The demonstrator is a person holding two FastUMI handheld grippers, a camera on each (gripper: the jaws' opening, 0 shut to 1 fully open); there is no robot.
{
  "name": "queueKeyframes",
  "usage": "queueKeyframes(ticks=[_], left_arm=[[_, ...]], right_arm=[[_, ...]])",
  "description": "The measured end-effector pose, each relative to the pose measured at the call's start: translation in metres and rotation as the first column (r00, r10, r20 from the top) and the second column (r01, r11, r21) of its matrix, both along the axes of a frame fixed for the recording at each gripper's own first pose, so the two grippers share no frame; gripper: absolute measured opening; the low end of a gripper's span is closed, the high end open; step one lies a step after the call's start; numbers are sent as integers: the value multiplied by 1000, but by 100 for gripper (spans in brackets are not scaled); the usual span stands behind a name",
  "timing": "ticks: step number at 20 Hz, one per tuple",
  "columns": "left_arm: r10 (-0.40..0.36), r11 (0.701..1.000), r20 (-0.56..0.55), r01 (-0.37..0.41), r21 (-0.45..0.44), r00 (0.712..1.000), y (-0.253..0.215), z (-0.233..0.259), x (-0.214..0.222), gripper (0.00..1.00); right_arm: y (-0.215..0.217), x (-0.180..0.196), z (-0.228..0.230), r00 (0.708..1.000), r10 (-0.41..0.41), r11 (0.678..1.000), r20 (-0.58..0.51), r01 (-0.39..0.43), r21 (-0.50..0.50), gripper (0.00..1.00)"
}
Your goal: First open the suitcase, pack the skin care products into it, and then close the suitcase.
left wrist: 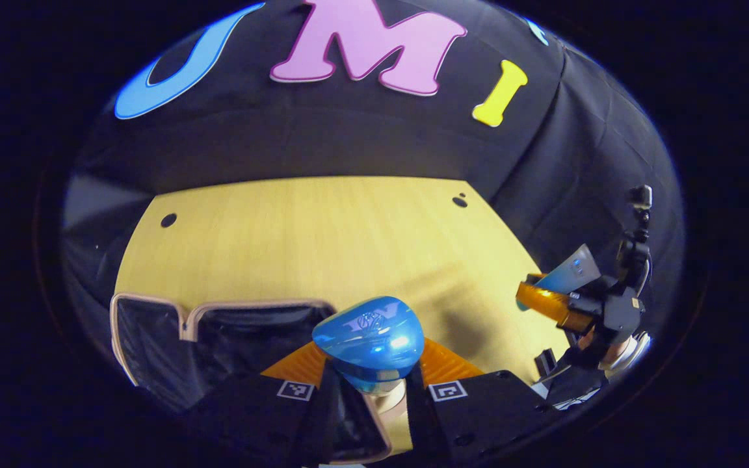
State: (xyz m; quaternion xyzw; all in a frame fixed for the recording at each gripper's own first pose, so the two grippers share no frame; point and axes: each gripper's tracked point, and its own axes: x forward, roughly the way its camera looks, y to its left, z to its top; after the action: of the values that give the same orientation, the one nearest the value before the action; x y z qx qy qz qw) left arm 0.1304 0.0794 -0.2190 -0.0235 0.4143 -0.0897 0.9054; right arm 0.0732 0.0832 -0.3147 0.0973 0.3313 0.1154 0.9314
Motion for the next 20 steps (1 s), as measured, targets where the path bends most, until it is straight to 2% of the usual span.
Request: queueKeyframes(ticks=[3,5,6,7,10,11,13,17,18,19,20], left_arm=[[14,997,-101,-6,79,995,49,-22,-35,49],[28,994,-193,-7,108,981,69,-50,-51,49],[45,994,-255,-17,111,966,76,-66,-58,46],[61,993,-321,-26,114,945,83,-80,-66,53],[107,981,-445,-22,192,889,96,-124,-94,46],[124,972,-471,-11,236,874,102,-135,-102,53],[130,961,-501,15,275,856,105,-148,-109,49],[178,961,-519,-34,276,836,111,-164,-103,49],[186,962,-526,-44,271,830,110,-170,-102,49],[196,961,-538,-50,273,820,109,-174,-102,49],[202,960,-546,-53,275,813,108,-179,-103,49]], right_arm=[[19,-19,31,999,-7,999,40,6,36,37],[27,-32,40,999,-7,999,46,5,32,37],[35,-39,42,999,-7,999,40,5,40,36],[41,-45,47,999,-8,999,37,6,51,36],[51,-58,60,998,1,999,58,-3,40,37],[53,-62,61,998,3,1000,59,-5,30,37],[58,-70,64,998,4,1000,60,-6,31,37],[68,-78,62,999,-8,999,42,7,34,36],[71,-78,62,999,-10,999,43,8,39,29],[74,-79,62,999,-8,999,41,6,37,29],[77,-81,62,999,-4,999,39,3,33,36]])
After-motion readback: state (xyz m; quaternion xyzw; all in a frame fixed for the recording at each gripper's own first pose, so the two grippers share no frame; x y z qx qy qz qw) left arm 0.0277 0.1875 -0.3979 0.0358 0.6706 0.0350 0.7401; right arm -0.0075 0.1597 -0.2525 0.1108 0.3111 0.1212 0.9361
